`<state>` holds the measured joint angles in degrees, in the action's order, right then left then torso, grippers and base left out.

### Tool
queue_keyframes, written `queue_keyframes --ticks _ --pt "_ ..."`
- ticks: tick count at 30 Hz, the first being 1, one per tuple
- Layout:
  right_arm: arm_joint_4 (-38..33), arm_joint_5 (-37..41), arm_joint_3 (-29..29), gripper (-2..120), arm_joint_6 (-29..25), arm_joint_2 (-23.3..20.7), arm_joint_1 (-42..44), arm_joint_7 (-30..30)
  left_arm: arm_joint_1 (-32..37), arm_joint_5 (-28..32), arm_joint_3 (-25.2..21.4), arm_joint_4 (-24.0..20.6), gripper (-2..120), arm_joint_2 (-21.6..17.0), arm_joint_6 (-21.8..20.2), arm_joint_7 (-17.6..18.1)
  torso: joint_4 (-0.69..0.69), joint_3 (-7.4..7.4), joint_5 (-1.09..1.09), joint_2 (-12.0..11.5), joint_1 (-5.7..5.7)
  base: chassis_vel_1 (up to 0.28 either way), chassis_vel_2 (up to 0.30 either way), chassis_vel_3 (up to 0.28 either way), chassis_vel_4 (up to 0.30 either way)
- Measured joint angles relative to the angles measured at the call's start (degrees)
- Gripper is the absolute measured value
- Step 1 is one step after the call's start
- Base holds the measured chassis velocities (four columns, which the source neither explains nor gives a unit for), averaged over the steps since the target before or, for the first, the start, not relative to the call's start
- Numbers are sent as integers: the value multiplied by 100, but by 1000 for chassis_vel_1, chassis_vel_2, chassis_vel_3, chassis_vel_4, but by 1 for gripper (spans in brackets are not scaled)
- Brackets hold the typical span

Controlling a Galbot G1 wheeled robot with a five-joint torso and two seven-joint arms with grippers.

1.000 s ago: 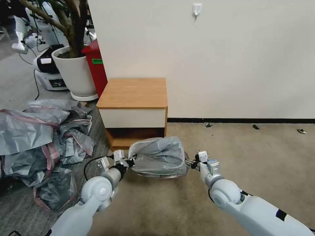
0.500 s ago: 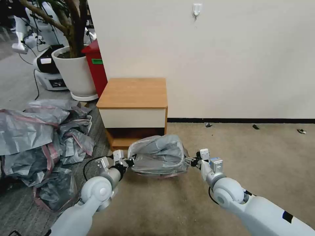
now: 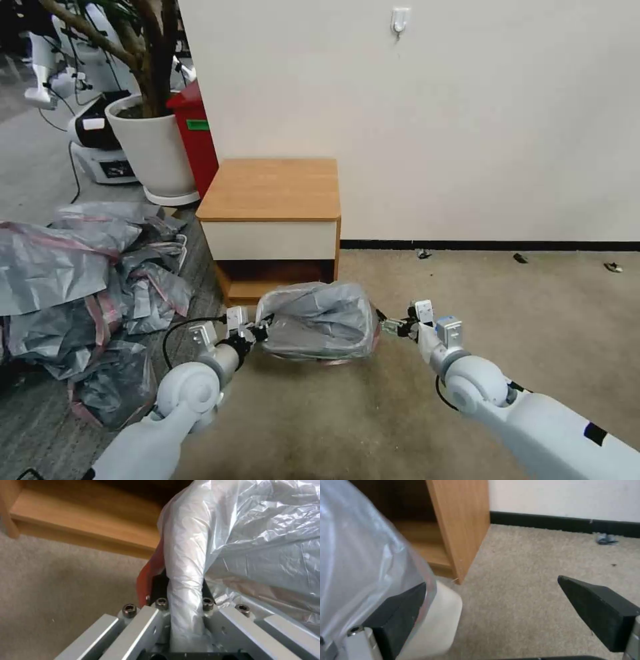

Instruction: Pick up the garbage bag from the table and place it over the trash can.

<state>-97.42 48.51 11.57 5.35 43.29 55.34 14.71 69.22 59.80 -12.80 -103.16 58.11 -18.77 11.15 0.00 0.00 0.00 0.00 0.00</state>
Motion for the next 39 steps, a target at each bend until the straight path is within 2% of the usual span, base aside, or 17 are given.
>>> queue_keyframes --ticks 8,10,11,12,13,15,17,20,23,24,25,29,30,36,37,38,39 --pt "-218 -214 -366 100 -68 -246 294 -136 -51 -149 -22 195 2 25 95 2 1 0 0 0 0 0 0 0 0" --pt "-323 -780 -577 100 -170 -361 460 -118 -60 -245 -28 213 2 89 118 100 0 0 0 0 0 0 0 0 0" --pt "-409 -1373 -675 98 -305 -460 571 -113 -59 -337 -29 213 2 133 126 161 0 0 0 0 0 0 0 0 0" --pt "-409 -1373 -675 98 -305 -460 571 -113 -59 -337 -29 213 2 133 126 161 0 0 0 0 0 0 0 0 0" --pt "-483 -1810 -725 97 -410 -527 642 -116 -53 -412 -26 206 2 154 137 187 -1 0 0 0 0 0 0 0 0" --pt "-738 -2780 -825 89 -596 -678 773 -214 -27 -628 -6 127 2 199 195 255 -1 0 0 0 0 0 0 0 0" --pt "-823 -2942 -837 88 -609 -707 795 -235 -22 -673 -2 101 2 207 206 270 -1 0 0 0 0 0 0 0 0" --pt "-1510 -3527 -823 69 -427 -921 846 -289 6 -1111 22 -32 2 229 337 329 0 0 0 0 0 0 0 0 0" --pt "-1742 -3611 -790 64 -351 -987 837 -351 21 -1273 23 -89 2 229 388 335 0 0 0 0 0 0 0 0 0" --pt "-2101 -3682 -736 55 -224 -1080 812 -466 52 -1402 37 -195 2 226 443 394 1 0 0 0 0 0 0 0 0" --pt "-2101 -3682 -736 55 -224 -1080 812 -466 52 -1402 37 -195 2 226 443 394 1 0 0 0 0 0 0 0 0" --pt "-2654 -4007 -606 36 288 -1166 769 -559 90 -1790 93 -372 2 252 575 528 0 0 -1 0 0 0 0 0 0" --pt "-2654 -4007 -606 36 288 -1166 769 -559 90 -1790 93 -372 2 252 575 528 0 0 -1 0 0 0 0 0 0" --pt "-2622 -4387 -363 15 411 -1072 452 -991 81 -2294 236 -485 2 371 633 589 0 0 1 0 0 0 0 0 0" --pt "-2574 -4415 -175 9 433 -1047 251 -1132 76 -2519 301 -485 2 418 640 601 0 0 0 0 0 0 0 0 0" --pt "-2574 -4415 -175 9 433 -1047 251 -1132 76 -2519 301 -485 2 418 640 601 0 0 0 0 0 0 0 0 0" --pt "-2488 -4450 136 3 453 -1030 -42 -1278 67 -2837 396 -485 2 484 647 611 0 0 0 0 0 0 0 0 0"
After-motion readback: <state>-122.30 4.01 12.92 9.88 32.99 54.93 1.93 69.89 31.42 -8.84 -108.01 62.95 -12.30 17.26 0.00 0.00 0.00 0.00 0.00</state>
